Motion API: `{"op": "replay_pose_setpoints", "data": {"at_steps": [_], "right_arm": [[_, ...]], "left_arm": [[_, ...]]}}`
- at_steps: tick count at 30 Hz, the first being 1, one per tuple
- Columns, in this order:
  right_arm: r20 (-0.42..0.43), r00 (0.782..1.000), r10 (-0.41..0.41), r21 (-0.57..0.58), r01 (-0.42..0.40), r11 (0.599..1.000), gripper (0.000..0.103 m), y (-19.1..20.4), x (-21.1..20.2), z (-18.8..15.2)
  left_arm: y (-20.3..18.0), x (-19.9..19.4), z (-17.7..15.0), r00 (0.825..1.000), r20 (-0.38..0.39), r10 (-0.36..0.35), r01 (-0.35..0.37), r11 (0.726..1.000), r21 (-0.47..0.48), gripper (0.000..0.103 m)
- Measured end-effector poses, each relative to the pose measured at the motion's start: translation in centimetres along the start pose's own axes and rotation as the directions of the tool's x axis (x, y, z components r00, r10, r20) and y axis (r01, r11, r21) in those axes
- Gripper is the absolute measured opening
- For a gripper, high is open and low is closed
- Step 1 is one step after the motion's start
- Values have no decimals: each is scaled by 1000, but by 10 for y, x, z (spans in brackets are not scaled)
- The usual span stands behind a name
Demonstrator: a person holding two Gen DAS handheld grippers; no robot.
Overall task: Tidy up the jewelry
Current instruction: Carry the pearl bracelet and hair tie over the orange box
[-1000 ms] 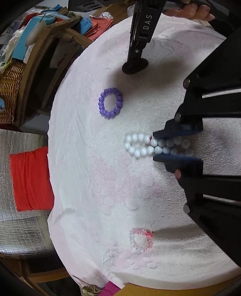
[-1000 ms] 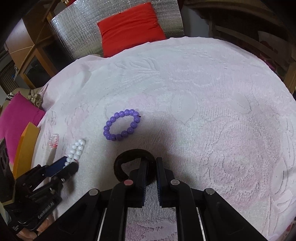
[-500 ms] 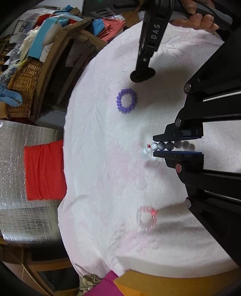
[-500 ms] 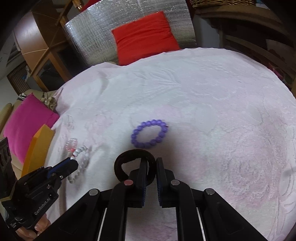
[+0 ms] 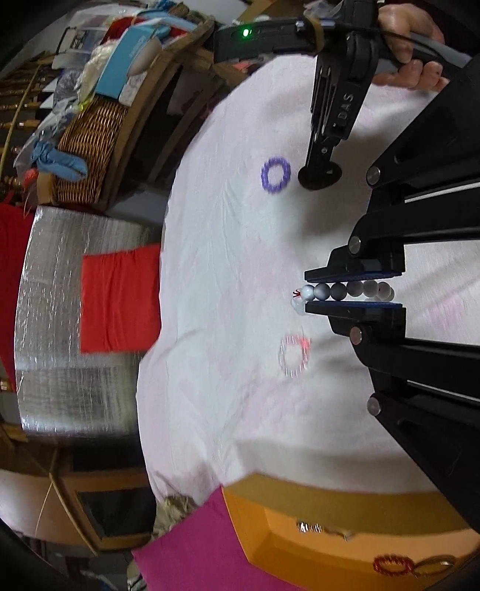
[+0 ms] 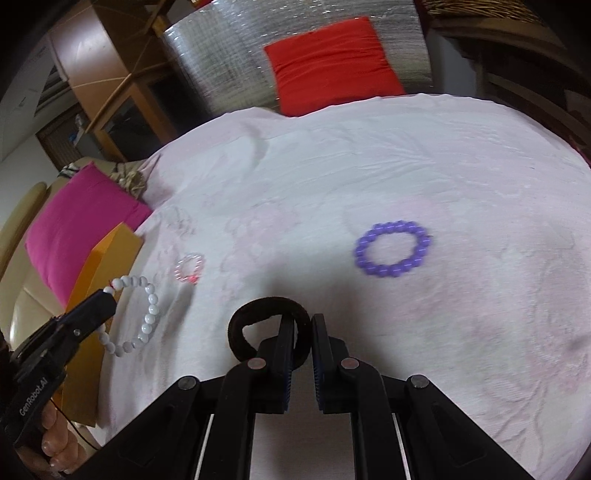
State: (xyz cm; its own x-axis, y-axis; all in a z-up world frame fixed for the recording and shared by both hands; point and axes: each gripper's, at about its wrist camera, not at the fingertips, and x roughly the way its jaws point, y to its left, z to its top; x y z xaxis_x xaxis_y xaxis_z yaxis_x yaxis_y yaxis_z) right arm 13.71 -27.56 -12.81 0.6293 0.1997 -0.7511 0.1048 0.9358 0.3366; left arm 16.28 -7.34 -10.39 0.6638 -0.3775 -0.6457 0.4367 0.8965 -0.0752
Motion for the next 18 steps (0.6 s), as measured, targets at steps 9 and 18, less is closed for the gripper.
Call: {"op": "replay_pose_setpoints", "data": {"at_steps": [9,18], "right_arm": [[7,999,33,-35,-33,999,10,25,3,-4],[13,998,55,-59,-54,997,10,46,5,-5]], "left_arm": [[29,-12,-2,992,15,126,-126,991,-49,9],[48,-33,-2,974,60,218,-213,974,-76,9]]}}
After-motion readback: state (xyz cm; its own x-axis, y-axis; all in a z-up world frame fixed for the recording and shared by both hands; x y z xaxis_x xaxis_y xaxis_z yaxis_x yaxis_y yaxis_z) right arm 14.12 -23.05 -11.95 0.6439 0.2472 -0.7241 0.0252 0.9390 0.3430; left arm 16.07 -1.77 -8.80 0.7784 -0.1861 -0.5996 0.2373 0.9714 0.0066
